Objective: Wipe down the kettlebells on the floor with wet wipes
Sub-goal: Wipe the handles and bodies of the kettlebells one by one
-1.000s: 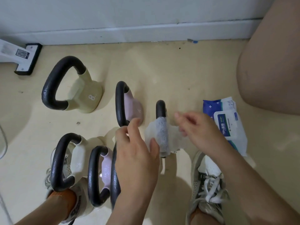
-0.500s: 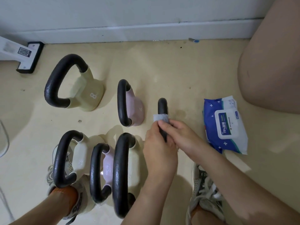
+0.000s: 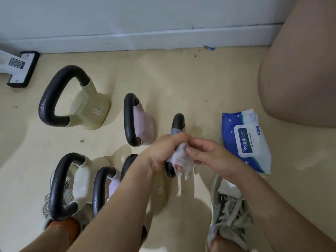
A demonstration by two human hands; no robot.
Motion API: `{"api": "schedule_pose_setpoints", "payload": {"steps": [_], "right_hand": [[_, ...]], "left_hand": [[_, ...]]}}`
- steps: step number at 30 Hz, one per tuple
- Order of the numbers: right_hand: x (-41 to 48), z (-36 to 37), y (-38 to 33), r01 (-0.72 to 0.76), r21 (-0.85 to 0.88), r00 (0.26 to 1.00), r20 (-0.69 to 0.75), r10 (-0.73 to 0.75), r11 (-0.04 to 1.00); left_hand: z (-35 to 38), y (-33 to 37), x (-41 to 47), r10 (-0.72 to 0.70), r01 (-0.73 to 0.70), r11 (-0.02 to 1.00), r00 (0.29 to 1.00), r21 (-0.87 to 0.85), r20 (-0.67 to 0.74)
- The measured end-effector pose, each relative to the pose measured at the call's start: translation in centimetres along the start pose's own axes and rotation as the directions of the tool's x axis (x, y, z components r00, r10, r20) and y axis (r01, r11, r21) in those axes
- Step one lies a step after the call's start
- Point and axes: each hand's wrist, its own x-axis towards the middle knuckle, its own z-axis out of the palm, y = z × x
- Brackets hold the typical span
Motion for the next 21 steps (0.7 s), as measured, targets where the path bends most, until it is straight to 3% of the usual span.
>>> {"api": "schedule_pose_setpoints", "payload": {"steps": [2,4,6,8,11,13,15,17,19,21], "right_hand": [[0.1,-0.4,0.5,-0.030,-0.015,0.998,0.050,0.030,0.999],[0.4,-0.6,1.1,-0.064,-0.119,0.995,0.068,0.072,0.991],[0.7,-0.7,1.5,-0.078,-0.310,0.997,-0.004,0.081,0.947],[0.9,-0.5,1.4,-0.112,-0.527,0.992,-0.105,0.066,0.843],[0.4,-0.5,1.0,-0.121,-0.789,0.971,-0.220,-0.093,0.602],[0.2,-0.6,1.0,-0.153,-0.836,0.935,-0.295,-0.197,0.528],[0.5,-0.9,1.4,-0.208,-0.771,0.888,-0.407,-0.214,0.602],[1.1,-0.8,1.5,-0.218,-0.539,0.841,-0.527,-0.123,0.814],[1.6,-0.2,1.4,-0.116,-0.179,0.810,-0.587,-0.012,0.977],[1.8,0.3,1.2,0.021,-0.008,0.782,-0.623,-0.022,1.000]], "left_hand": [[0.1,0.3,-0.2,0.024,-0.019,0.993,0.999,0.117,-0.039],[1.0,-0.5,-0.7,0.196,-0.098,0.934,0.945,0.344,-0.262],[2.1,-2.2,-1.0,0.445,-0.133,0.813,0.770,0.567,-0.457],[2.7,-4.1,-1.3,0.615,-0.169,0.720,0.603,0.673,-0.508],[2.4,-7.4,-0.7,0.735,-0.338,0.661,0.471,0.670,-0.488],[1.9,-9.2,-0.1,0.758,-0.445,0.652,0.411,0.614,-0.507],[1.9,-10.1,0.4,0.755,-0.484,0.653,0.367,0.582,-0.543],[2.0,-10.3,0.9,0.745,-0.483,0.662,0.336,0.573,-0.577],[2.0,-9.9,0.9,0.702,-0.482,0.703,0.354,0.523,-0.619],[2.0,-9.5,0.6,0.650,-0.470,0.752,0.419,0.462,-0.634]]}}
